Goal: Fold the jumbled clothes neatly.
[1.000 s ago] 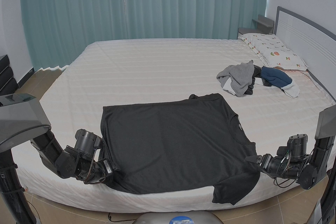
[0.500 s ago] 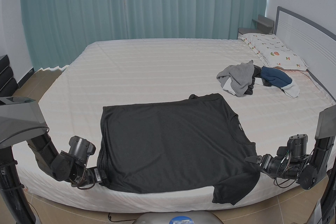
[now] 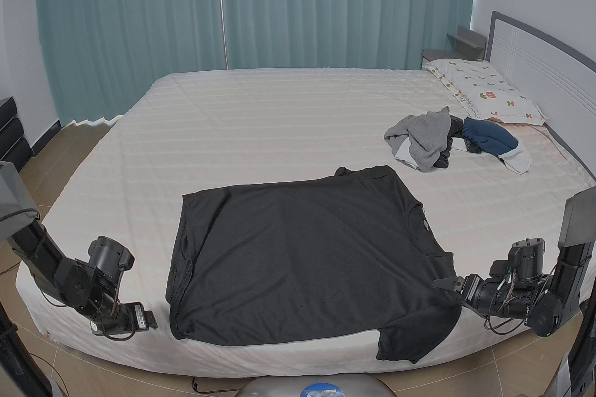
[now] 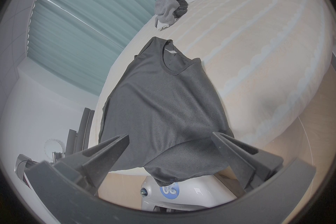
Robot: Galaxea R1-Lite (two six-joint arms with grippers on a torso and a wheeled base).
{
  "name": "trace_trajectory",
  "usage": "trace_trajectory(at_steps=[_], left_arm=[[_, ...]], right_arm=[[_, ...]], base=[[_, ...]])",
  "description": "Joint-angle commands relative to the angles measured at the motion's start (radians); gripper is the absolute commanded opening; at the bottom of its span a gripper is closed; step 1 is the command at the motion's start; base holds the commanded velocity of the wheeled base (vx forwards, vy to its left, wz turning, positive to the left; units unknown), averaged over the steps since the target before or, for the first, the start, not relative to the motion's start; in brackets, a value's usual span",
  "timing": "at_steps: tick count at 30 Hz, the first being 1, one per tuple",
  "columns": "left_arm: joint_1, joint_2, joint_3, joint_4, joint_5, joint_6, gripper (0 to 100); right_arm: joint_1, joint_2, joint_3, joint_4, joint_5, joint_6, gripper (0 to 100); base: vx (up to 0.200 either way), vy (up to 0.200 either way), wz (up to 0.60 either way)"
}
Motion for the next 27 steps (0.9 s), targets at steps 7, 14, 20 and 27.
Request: trace_trajectory(at_steps=[7,14,20,27], left_arm=[[0.019,-0.012,-0.044,-0.009,-0.325,-0.013,100],[0.01,0.04,-0.03,-0.074,-0.487,-0.072,100],[-0.011,0.066,-0.015,-0.123,-0.475,-0.073,100],[-0.071,0.1,-0.017,-0.144,-0.388,-0.085,100]], right_arm=[[0.002,-0.001,0.0,-0.001,0.0,0.0,100],[0.001,-0.001,0.0,-0.001,0.0,0.0,100],[0.001,-0.001,0.0,-0.001,0.002,0.002,100],[-0.007,-0.001,0.0,-0.001,0.0,0.002,100]], base=[[0.0,0.0,0.0],[0.0,0.0,0.0],[0.0,0.0,0.0],[0.0,0.0,0.0]])
